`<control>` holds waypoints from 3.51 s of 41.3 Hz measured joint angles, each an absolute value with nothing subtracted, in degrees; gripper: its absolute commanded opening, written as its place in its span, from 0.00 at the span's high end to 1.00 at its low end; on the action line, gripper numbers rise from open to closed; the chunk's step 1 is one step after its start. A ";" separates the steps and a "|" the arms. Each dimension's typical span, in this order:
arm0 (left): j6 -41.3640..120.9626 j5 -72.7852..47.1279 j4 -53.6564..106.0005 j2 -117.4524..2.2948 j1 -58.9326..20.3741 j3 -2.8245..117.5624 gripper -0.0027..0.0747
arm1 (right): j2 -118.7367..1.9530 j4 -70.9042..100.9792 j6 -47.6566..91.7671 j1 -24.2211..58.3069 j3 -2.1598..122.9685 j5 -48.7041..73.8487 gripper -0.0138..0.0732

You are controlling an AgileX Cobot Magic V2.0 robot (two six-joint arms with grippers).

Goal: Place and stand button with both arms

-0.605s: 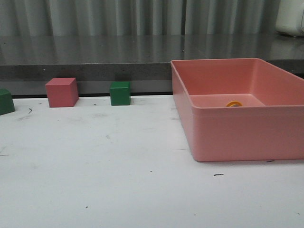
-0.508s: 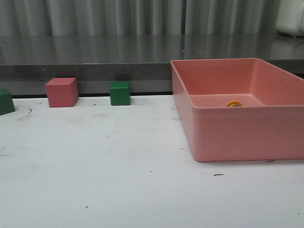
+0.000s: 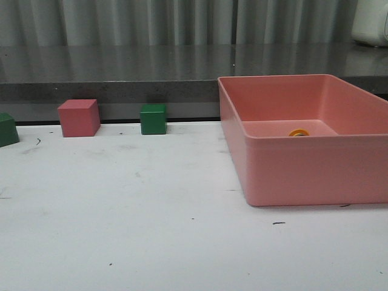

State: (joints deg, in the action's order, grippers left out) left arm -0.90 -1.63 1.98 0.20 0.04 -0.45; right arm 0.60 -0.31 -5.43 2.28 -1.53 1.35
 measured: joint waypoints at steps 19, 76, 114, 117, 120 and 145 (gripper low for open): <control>-0.90 1.07 4.41 0.20 0.04 2.32 0.99 | 0.60 -0.31 -5.53 2.28 -0.24 2.14 0.92; -0.90 -24.39 2.97 -32.48 0.04 34.63 0.26 | -44.08 -3.32 -5.53 2.28 38.49 36.97 0.35; -0.90 -29.20 2.86 -32.61 -22.79 38.87 0.26 | -70.05 -1.26 -3.95 11.95 64.86 52.10 0.18; -0.90 -29.20 2.86 -32.61 -22.78 38.87 0.26 | -74.25 -1.26 -3.95 11.95 67.58 53.15 0.18; -0.90 -29.20 2.86 -32.61 -22.78 38.87 0.26 | -78.38 -1.17 -3.95 11.95 70.00 53.99 0.18; -0.90 -29.20 2.86 -32.61 -22.85 38.87 0.26 | -110.39 -0.37 -10.46 11.98 89.65 57.62 0.18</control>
State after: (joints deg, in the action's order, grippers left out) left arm -0.90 -29.20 2.86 -32.61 -22.85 38.87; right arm -110.39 -0.37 -10.46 11.98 89.65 57.62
